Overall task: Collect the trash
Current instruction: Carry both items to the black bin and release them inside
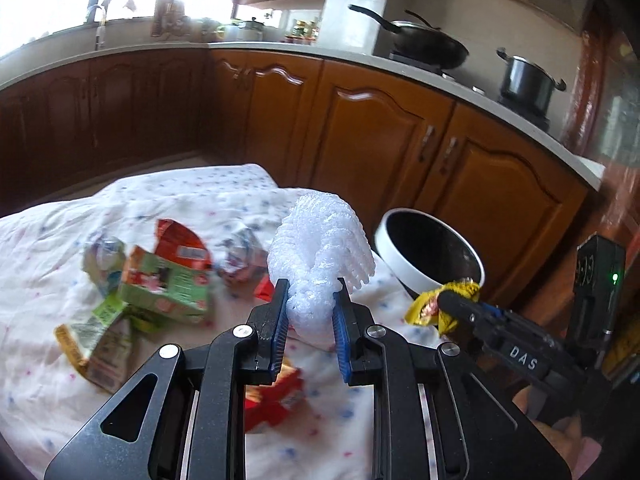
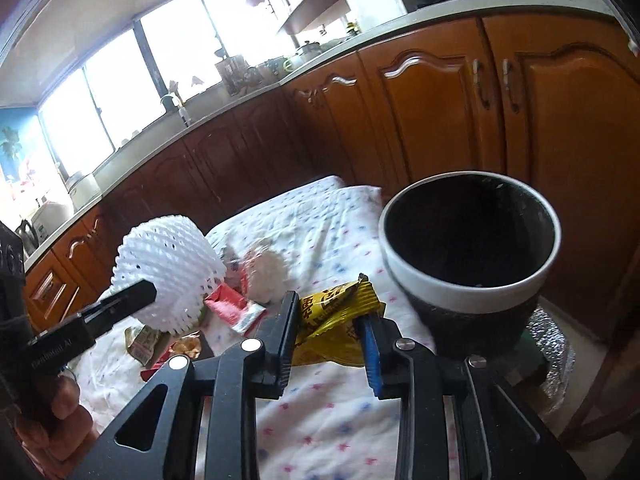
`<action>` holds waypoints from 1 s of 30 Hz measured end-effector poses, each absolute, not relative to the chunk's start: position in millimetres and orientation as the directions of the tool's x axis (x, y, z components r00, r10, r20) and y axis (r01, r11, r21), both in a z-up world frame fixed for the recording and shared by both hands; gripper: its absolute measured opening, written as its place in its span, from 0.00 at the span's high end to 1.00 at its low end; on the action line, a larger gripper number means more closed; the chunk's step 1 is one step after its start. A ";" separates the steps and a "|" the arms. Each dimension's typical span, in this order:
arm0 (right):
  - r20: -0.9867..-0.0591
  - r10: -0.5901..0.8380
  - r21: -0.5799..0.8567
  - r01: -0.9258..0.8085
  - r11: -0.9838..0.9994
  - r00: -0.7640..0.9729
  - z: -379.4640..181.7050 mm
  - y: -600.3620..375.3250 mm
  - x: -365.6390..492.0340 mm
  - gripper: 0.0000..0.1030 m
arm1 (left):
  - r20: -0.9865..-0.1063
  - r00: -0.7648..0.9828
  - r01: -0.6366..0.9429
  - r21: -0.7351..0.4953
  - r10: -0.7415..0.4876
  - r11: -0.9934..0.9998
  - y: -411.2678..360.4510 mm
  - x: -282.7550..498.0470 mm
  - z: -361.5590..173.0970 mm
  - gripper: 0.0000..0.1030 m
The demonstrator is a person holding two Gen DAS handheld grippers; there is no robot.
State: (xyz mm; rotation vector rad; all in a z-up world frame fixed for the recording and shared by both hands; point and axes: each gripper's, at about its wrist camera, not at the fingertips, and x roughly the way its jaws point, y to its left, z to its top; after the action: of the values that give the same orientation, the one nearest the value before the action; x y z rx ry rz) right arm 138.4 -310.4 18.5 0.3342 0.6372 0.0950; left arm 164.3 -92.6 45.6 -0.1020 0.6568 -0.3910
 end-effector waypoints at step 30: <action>-0.587 0.080 0.352 0.165 0.921 0.806 21.0 -443.0 193.1 0.71 | -0.668 0.591 0.498 -0.139 -0.452 0.856 -256.8 230.9 37.0 0.81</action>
State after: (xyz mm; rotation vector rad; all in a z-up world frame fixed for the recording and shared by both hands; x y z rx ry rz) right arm 193.1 -443.0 21.0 0.4037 0.6368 -0.0469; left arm 230.9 -256.8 37.0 0.0654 0.7585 -0.5529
